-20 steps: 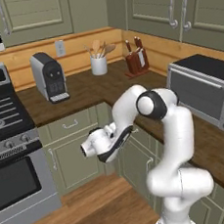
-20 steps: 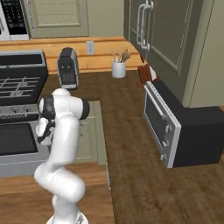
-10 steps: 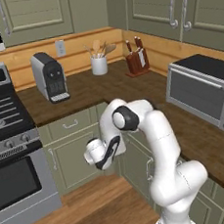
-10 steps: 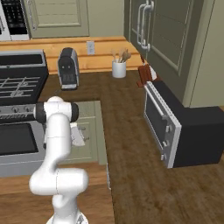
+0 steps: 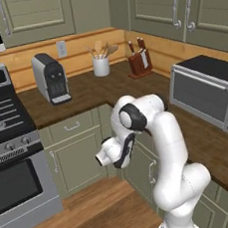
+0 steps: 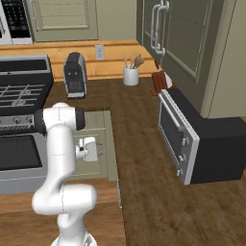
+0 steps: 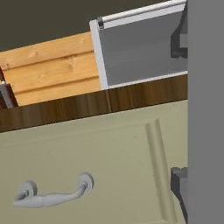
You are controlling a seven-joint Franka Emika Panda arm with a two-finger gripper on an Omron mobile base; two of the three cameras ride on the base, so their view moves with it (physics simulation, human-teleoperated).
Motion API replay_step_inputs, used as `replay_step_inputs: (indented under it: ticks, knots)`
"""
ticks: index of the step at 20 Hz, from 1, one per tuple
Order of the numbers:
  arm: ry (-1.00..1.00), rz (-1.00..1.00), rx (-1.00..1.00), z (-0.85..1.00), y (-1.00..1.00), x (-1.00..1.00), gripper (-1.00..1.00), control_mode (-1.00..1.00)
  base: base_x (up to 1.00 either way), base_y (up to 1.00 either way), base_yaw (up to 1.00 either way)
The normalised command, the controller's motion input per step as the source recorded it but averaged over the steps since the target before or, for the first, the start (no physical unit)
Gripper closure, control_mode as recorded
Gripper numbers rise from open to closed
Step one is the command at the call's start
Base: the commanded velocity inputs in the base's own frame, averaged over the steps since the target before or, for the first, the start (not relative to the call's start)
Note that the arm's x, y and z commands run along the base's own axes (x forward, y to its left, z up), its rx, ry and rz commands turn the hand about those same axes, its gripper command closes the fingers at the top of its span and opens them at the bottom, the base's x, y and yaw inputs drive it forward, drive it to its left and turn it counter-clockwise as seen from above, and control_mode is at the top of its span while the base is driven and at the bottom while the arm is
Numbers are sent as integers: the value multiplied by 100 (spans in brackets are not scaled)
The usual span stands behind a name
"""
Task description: Take a straw from the drawer in front and place it inside the glass cup on the dining counter.
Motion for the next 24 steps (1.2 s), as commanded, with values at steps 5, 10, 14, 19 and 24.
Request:
replay_step_inputs:
  ticks: [5,10,14,19,24]
  knots:
    - [0,17,13,0,-12,32,-100,-100,0,0,0]
    - [4,9,4,0,-4,26,-100,-100,0,0,0]
    - [12,5,1,-5,0,34,-100,-100,0,0,0]
    - [16,3,0,-18,0,34,-100,-100,0,0,0]
    - [19,0,0,-43,-4,27,-100,-100,0,0,0]
